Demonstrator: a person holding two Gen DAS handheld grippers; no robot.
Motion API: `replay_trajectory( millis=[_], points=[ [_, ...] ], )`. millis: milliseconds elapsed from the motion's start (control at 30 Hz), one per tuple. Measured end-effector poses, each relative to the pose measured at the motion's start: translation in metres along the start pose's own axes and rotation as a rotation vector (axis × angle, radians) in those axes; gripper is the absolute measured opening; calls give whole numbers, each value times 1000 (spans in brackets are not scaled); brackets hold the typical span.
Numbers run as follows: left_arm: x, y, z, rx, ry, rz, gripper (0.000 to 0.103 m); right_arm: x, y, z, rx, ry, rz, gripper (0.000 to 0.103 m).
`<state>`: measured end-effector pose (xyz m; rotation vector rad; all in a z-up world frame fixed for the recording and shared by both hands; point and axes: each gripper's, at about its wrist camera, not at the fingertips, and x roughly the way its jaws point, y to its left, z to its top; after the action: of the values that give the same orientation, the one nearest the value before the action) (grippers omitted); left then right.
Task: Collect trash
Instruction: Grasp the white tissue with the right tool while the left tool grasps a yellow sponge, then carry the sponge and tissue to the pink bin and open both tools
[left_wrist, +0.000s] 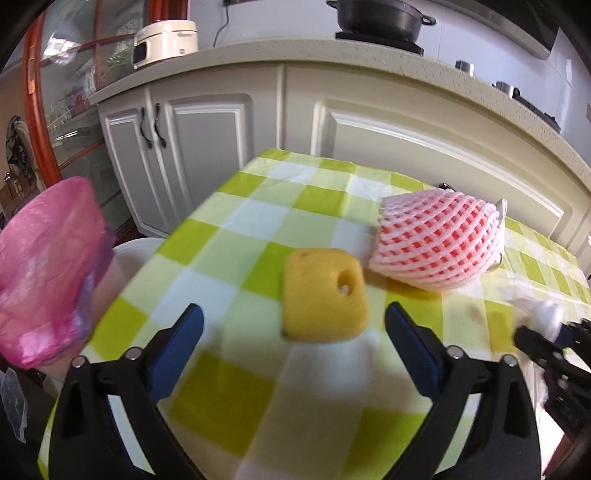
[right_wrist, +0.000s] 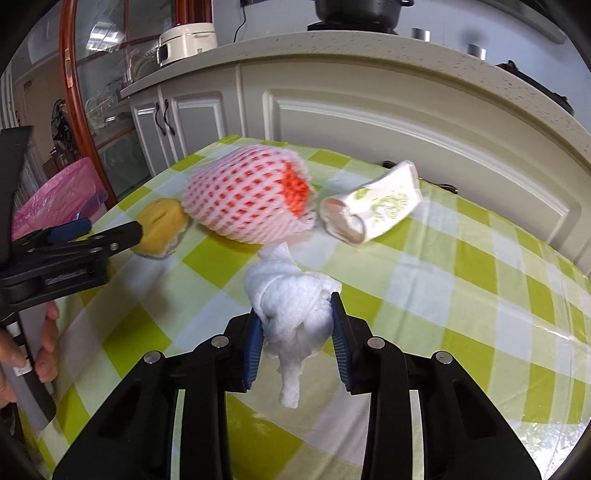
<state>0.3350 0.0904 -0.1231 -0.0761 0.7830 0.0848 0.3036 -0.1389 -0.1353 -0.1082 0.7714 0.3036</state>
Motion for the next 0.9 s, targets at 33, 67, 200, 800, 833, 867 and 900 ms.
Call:
replay_trajectory(
  millis=[33, 67, 200, 800, 833, 867, 900],
  points=[
    [7, -4, 3, 6, 12, 1, 88, -2, -4, 0, 5, -4, -3, 33],
    [12, -7, 4, 10, 22, 1, 85, -3, -7, 0, 9, -6, -5, 33],
    [30, -14, 8, 8, 70, -1, 71, -4, -18, 1, 28, -15, -6, 33],
    [-29, -17, -22, 20, -31, -34, 49, -8, -2, -1, 24, -35, 11, 33],
    [-35, -16, -24, 15, -33, -39, 49, -10, 0, -2, 25, -36, 11, 33],
    [-40, -15, -26, 12, -34, -47, 49, -12, 1, -3, 26, -37, 14, 33],
    [-46, -15, -29, 13, -36, -52, 49, -14, 4, -4, 25, -38, 16, 33]
  ],
)
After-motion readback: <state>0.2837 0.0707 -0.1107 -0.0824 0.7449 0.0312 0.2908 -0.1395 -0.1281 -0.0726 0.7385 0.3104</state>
